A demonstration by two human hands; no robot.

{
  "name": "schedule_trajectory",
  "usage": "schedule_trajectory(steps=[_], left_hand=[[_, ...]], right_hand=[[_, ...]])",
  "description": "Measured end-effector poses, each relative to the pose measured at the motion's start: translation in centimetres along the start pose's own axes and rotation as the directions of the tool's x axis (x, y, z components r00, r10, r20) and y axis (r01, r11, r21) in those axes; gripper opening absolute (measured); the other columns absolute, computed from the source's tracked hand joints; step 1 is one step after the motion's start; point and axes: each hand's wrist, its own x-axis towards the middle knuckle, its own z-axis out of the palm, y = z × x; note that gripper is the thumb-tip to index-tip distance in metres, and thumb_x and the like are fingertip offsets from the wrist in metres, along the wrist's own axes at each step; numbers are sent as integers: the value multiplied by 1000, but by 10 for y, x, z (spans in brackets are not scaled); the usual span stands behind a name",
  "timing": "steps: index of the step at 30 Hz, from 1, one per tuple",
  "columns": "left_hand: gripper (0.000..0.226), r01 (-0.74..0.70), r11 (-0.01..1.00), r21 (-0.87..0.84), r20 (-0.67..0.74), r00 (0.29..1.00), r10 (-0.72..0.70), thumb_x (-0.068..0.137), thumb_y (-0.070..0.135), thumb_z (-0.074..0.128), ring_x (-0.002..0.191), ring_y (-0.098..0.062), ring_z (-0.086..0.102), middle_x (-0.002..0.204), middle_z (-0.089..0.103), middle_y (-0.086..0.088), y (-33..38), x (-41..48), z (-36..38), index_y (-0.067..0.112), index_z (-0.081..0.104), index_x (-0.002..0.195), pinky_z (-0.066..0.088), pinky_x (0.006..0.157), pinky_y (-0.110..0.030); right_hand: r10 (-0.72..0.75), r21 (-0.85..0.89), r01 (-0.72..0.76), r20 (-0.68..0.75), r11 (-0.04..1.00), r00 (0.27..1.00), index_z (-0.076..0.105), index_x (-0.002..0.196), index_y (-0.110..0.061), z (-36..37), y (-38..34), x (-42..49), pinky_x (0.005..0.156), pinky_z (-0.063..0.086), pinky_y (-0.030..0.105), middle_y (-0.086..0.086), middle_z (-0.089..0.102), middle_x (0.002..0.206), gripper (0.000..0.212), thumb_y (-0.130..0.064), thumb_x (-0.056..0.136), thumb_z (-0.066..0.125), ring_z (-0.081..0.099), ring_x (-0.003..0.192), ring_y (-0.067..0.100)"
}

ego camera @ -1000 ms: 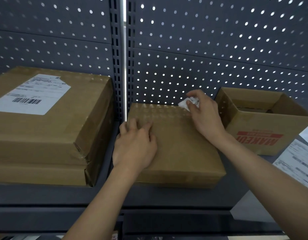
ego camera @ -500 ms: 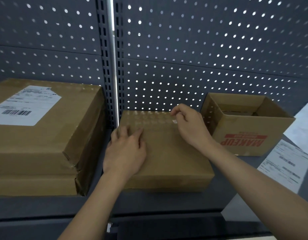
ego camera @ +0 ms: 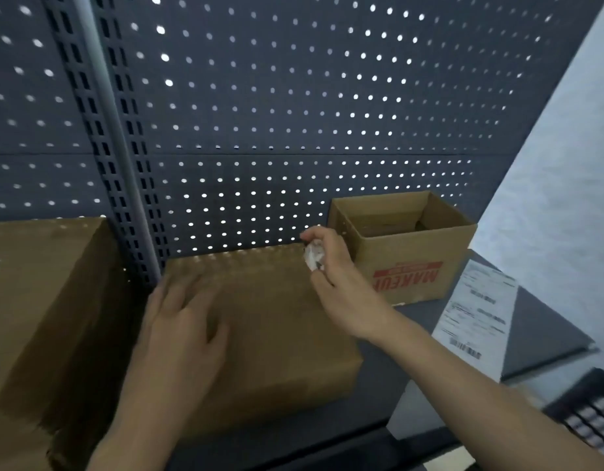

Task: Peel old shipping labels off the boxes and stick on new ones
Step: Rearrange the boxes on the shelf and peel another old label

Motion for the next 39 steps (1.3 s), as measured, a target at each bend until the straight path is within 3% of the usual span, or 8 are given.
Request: schedule_trajectory(steps=[4, 7, 13, 20, 23, 26, 31, 39], left_hand=[[34, -267, 929, -256, -153, 960, 234, 82, 22, 54, 106, -15, 51, 115, 65, -8, 47, -9, 2, 7, 71, 108, 31, 95, -15], [35, -378, 818, -434, -94, 922, 377, 83, 32, 48, 100, -4, 55, 114, 63, 8, 86, -22, 18, 19, 71, 106, 41, 83, -11], [26, -440, 757, -483, 172, 800, 575, 93, 32, 49, 109, -3, 52, 116, 53, 19, 148, -48, 76, 29, 59, 117, 50, 85, -28], [36, -288, 908, -304, 410, 821, 397, 97, 37, 44, 121, -14, 41, 131, 46, 13, 191, -49, 137, 31, 48, 133, 43, 96, -33], [47, -271, 956, -117, 455, 841, 294, 94, 47, 47, 122, -20, 36, 140, 40, 10, 206, -44, 160, 36, 40, 139, 35, 101, -33], [52, -201, 978, -57, 483, 852, 203, 91, 51, 54, 121, -22, 36, 139, 40, 8, 217, -36, 174, 38, 39, 139, 34, 100, -35], [57, -54, 992, -116, 506, 856, 106, 79, 35, 75, 111, -26, 49, 120, 56, 0, 226, -25, 187, 30, 54, 131, 40, 95, -37], [22, 112, 950, -291, 543, 837, 68, 74, 14, 69, 82, -6, 52, 80, 60, 9, 236, -24, 174, 28, 62, 90, 43, 67, -16]], right_hand=[[-25, 41, 35, -219, 999, 975, 24, 128, -36, -44, 3, -10, 94, 47, 26, -10, 58, 121, 51, -11, 97, 54, 61, 105, 5], [77, 25, -74, -457, 997, 886, 41, 118, -28, -85, 12, -12, 91, 54, 39, -11, 69, 110, 47, -26, 85, 75, 69, 95, 6], [85, -192, -236, -578, 953, 812, 70, 104, -21, -145, 42, -4, 81, 52, 20, -12, 71, 99, 30, -34, 79, 79, 66, 89, 0], [101, -427, -239, -322, 872, 941, 63, 130, -13, -173, 87, 10, 82, 30, 13, 10, 59, 113, 40, -5, 95, 47, 49, 114, 20], [65, -520, -180, -231, 835, 971, 64, 130, -21, -174, 102, 17, 89, 41, 22, 11, 63, 111, 48, -7, 90, 41, 57, 107, 25], [-1, -482, -142, -285, 865, 959, 61, 132, -23, -176, 111, 19, 90, 51, 38, 0, 73, 98, 43, -19, 89, 59, 65, 100, 21], [-38, -326, -76, -328, 942, 944, 78, 80, -14, -186, 131, 24, 65, 37, 19, 0, 63, 84, 16, -27, 87, 72, 51, 73, 7], [-157, -247, 16, -565, 969, 810, 74, 90, -18, -195, 132, -27, 80, 39, 17, -5, 61, 85, 12, -23, 93, 63, 54, 82, 5]])
